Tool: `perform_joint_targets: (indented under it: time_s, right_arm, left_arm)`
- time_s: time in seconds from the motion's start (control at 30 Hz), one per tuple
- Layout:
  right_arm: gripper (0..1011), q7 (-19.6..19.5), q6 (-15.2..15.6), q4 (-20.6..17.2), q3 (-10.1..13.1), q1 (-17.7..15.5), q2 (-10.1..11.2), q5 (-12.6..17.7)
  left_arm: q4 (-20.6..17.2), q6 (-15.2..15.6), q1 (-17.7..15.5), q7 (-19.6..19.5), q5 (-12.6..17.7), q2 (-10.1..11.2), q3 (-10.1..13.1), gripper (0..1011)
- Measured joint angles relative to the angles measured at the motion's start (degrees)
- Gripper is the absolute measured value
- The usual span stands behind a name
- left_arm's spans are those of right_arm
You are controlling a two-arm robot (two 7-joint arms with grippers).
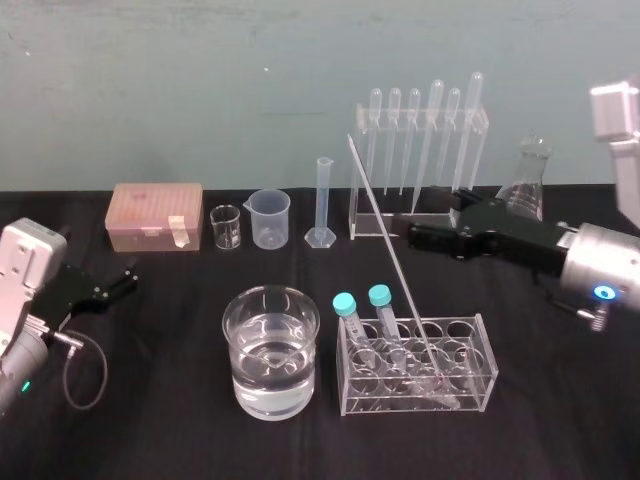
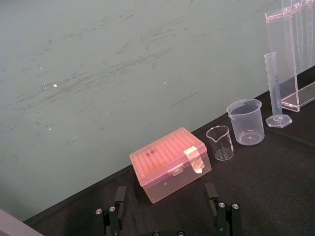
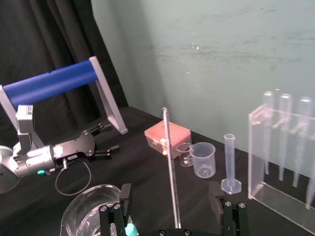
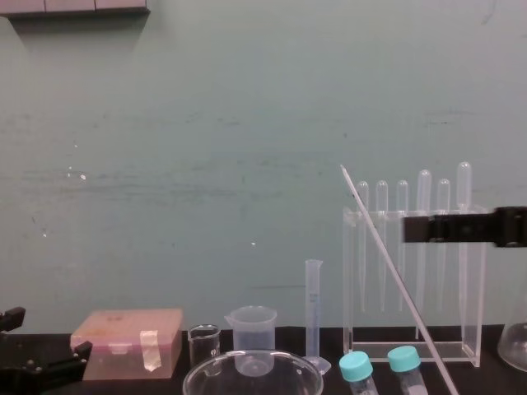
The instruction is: Hold the thermometer with one hand and immerse one end into the beaker, then reinsert it into the test tube rack.
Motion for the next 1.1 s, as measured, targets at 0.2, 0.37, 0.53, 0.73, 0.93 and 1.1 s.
perform_joint_targets:
  time_s: [0.2,0.37,0.53,0.73,0.93,1.1]
  right_arm:
    - [1003,-0.22,0.8,4.08,-4.7,5.41,-2.66,-2.8]
    - [1002,-0.47,0.74,6.58,-8.13,9.09,-4.09,-5.54]
    - [1003,-0.48,0.45,7.54,-9.92,11.14,-4.85,-7.24]
    - [1003,-0.77,0.0,8.41,-11.06,12.65,-5.61,-8.85]
    - [1003,-0.94,-0.25,8.51,-11.21,12.82,-5.68,-9.26]
    - [947,-0.93,-0.2,8.48,-11.1,12.72,-5.66,-9.04]
  left_arm:
    - [0.0,0.0,0.0,0.0,0.0,0.0,0.0,1008]
    - [0.0,0.0,-0.01,0.0,0.0,0.0,0.0,1008]
    - [0.0,0.0,0.0,0.0,0.0,0.0,0.0,1008]
    - [0.0,0.0,0.0,0.0,0.0,0.0,0.0,1008]
    - [0.0,0.0,0.0,0.0,0.0,0.0,0.0,1008]
    - [0.0,0.0,0.0,0.0,0.0,0.0,0.0,1008]
